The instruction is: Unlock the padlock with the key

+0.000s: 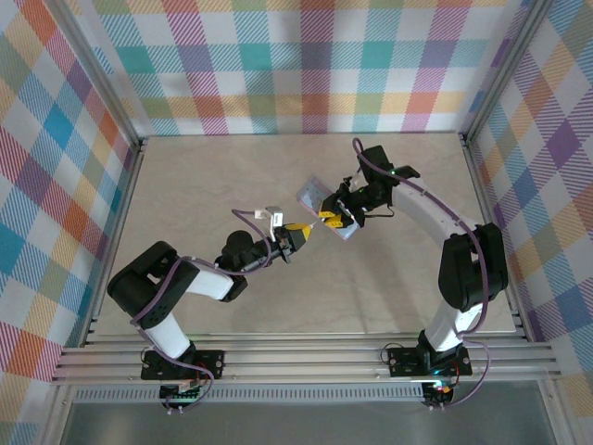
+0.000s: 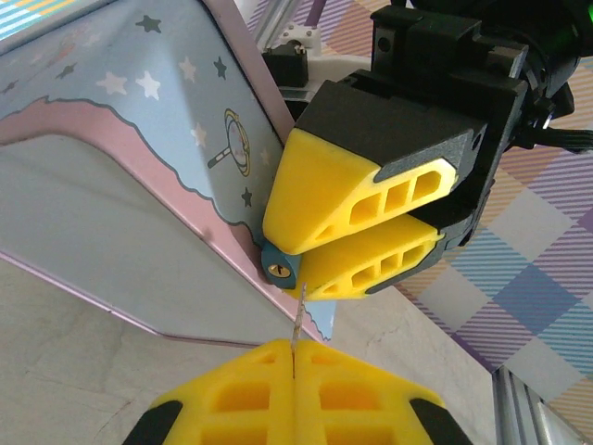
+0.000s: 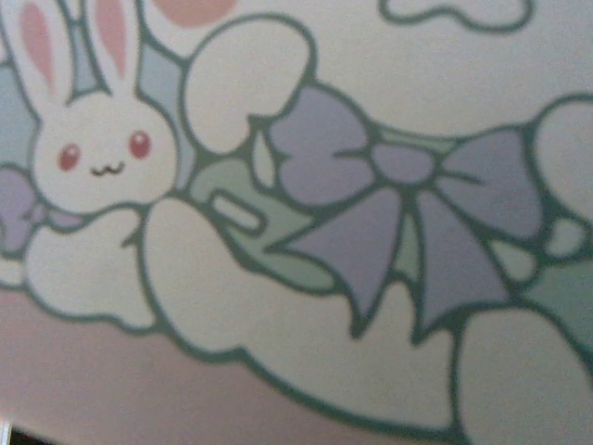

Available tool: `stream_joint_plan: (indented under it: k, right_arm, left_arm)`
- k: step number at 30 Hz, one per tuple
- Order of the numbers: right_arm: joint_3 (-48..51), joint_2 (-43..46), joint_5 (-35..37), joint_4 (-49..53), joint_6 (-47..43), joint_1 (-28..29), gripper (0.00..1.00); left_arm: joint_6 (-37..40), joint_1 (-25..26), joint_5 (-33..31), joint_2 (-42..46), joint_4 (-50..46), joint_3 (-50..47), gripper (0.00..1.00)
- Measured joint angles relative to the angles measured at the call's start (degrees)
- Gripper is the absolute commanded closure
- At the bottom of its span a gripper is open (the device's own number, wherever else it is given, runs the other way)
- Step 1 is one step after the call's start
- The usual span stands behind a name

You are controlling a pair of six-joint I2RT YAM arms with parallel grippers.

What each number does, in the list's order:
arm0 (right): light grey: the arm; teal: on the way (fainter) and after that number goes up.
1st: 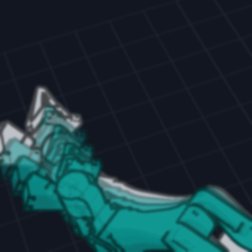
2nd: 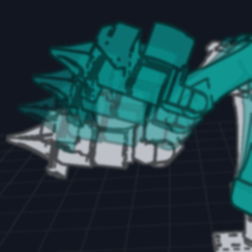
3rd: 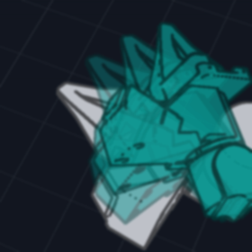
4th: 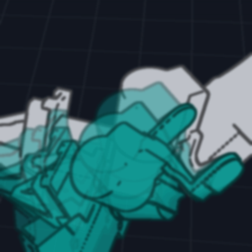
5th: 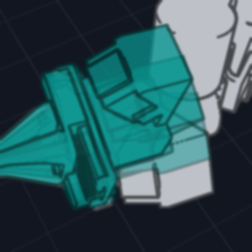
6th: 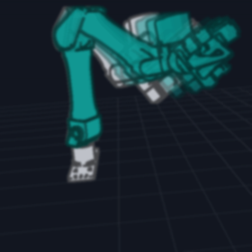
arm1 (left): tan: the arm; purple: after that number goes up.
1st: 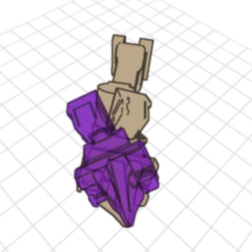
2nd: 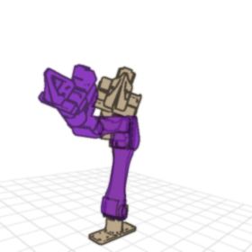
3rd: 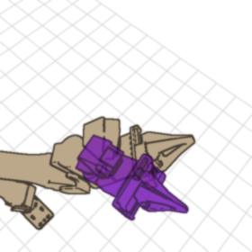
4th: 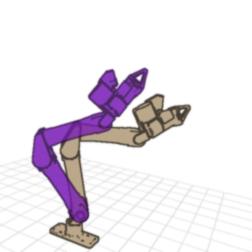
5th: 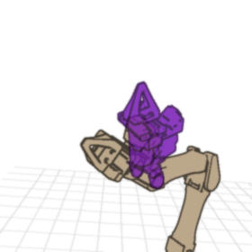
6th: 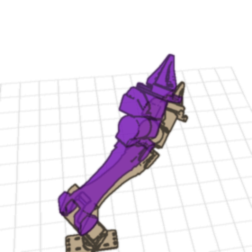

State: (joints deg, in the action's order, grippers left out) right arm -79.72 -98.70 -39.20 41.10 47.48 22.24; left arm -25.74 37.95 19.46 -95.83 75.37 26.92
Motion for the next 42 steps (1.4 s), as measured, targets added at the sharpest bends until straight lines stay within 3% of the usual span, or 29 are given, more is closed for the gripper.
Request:
stream_joint_plan:
  k: [42]
  right_arm:
    - [0.0, -0.2, -0.5, 0.1, 0.0, -0.1, 1.0]
  left_arm:
    - [-0.6, 0.0, 1.0, -3.2, -0.2, 3.0, 1.0]
